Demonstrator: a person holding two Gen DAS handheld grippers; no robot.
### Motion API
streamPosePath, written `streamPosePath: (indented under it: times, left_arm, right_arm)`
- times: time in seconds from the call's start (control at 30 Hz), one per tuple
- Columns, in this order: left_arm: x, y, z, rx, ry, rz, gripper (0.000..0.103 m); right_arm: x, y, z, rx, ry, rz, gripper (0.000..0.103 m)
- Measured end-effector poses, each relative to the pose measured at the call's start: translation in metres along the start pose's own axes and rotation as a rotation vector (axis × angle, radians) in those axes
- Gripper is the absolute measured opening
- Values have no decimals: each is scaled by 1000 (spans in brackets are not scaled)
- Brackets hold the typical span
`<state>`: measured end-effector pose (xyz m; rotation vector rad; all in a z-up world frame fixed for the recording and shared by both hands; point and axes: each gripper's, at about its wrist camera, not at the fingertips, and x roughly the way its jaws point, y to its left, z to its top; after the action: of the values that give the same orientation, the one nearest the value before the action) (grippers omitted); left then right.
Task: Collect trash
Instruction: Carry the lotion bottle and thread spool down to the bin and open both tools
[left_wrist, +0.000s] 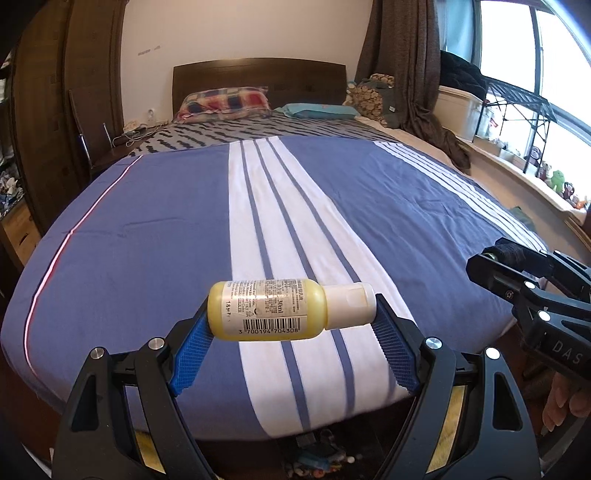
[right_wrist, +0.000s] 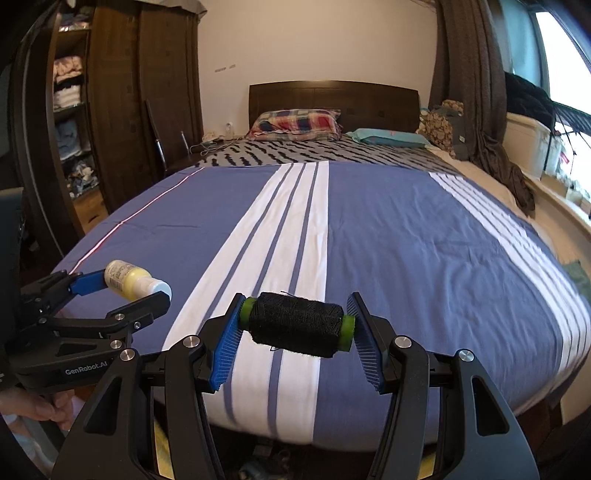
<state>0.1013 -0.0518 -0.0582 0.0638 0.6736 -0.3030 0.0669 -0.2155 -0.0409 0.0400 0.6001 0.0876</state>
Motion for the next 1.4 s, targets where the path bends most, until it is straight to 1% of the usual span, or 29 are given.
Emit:
streamPosePath:
  times: [0.13, 0.27, 0.37, 0.6, 0.7, 0.83, 0.97, 1.1, 1.27, 1.4]
  left_arm:
    - [-8, -8, -29, 3, 15, -7, 78]
    - [-11, -12, -58, -2, 36, 2, 78]
    - [-11, -13, -78, -10, 56, -10, 78]
    - [-4, -16, -120, -3, 120, -5, 78]
    - [5, -12, -140, -14, 159, -5, 78]
    - [20, -8, -166, -42, 230, -7, 78]
    - [36, -8, -187, -35, 290, -8, 78]
    - [50, -8, -205, -32, 343, -22, 78]
    - [70, -5, -226, -43, 419, -30, 78]
    - [87, -3, -237, -52, 483, -56, 78]
  right_arm:
    - [-10, -10, -30, 43, 21, 4, 57]
    - [-8, -17, -60, 76, 57, -3, 57]
    - [-3, -17, -80, 85, 90, -4, 57]
    - [12, -8, -125, 88, 183, 2, 57]
    - [19, -4, -142, 81, 222, 3, 57]
    - [25, -1, -160, 73, 253, -6, 57]
    - [33, -1, -178, 74, 299, 6, 57]
    - [46, 0, -195, 78, 359, 38, 57]
    - [64, 2, -209, 70, 420, 46, 57]
    - [81, 4, -221, 67, 477, 53, 57]
